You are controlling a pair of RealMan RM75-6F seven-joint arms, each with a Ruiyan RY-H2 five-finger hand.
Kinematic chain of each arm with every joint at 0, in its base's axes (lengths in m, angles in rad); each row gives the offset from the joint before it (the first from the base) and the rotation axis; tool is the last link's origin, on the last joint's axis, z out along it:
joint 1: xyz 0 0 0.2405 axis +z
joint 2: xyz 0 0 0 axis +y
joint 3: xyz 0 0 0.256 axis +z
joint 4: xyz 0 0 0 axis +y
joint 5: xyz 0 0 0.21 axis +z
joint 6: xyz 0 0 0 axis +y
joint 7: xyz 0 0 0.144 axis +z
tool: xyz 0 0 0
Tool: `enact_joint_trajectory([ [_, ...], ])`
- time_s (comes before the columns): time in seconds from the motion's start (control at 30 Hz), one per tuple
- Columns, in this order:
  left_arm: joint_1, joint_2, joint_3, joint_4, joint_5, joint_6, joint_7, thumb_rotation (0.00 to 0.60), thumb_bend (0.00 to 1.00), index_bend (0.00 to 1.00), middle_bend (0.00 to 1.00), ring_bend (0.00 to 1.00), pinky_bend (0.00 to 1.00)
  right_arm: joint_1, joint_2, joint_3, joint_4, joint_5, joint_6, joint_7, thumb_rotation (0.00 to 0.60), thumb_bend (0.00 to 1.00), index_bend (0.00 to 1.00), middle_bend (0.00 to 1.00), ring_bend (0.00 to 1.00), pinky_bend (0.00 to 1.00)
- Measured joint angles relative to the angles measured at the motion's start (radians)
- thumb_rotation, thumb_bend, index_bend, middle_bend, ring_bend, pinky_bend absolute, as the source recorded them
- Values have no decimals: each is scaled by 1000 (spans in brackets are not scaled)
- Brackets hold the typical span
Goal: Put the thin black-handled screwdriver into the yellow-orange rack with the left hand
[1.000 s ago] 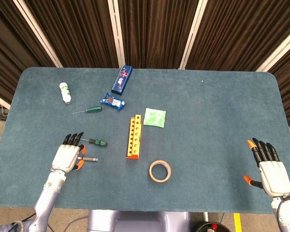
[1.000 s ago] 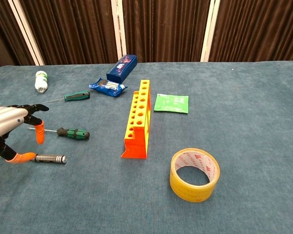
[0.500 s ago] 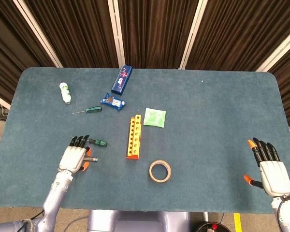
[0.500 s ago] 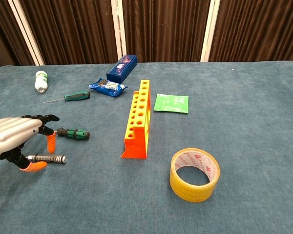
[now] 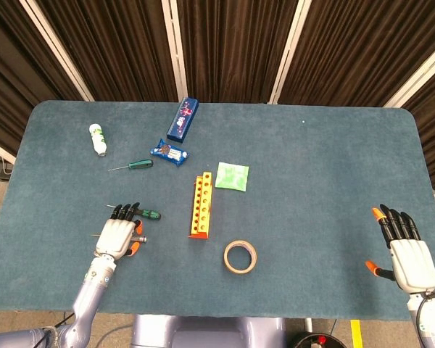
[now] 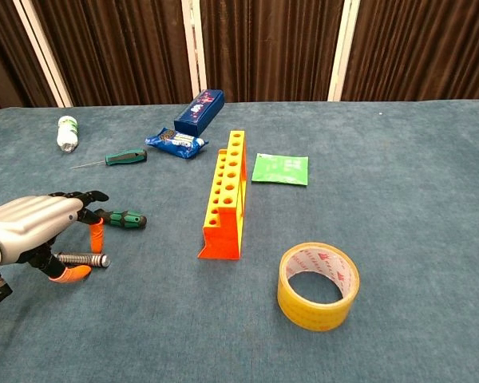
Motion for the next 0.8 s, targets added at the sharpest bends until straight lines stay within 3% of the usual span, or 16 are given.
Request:
enact_joint_trajectory([
  [0.27, 0, -11, 8, 5, 6, 9, -11, 600, 435, 646, 0, 0, 0, -6, -5, -5, 7, -7, 8, 6, 600, 0, 17, 0, 0, 0],
  [0.53, 7, 9, 4, -17, 67, 41, -73, 600, 445, 675, 13, 0, 0, -6, -6, -3, 9, -5, 10, 12, 600, 0, 18, 0, 0, 0],
  [0.8, 10, 66, -76, -125, 137, 96, -229, 600, 448, 676, 23, 0, 0, -6, -5, -1, 9, -4, 11, 12, 600, 0, 19, 0, 0, 0],
])
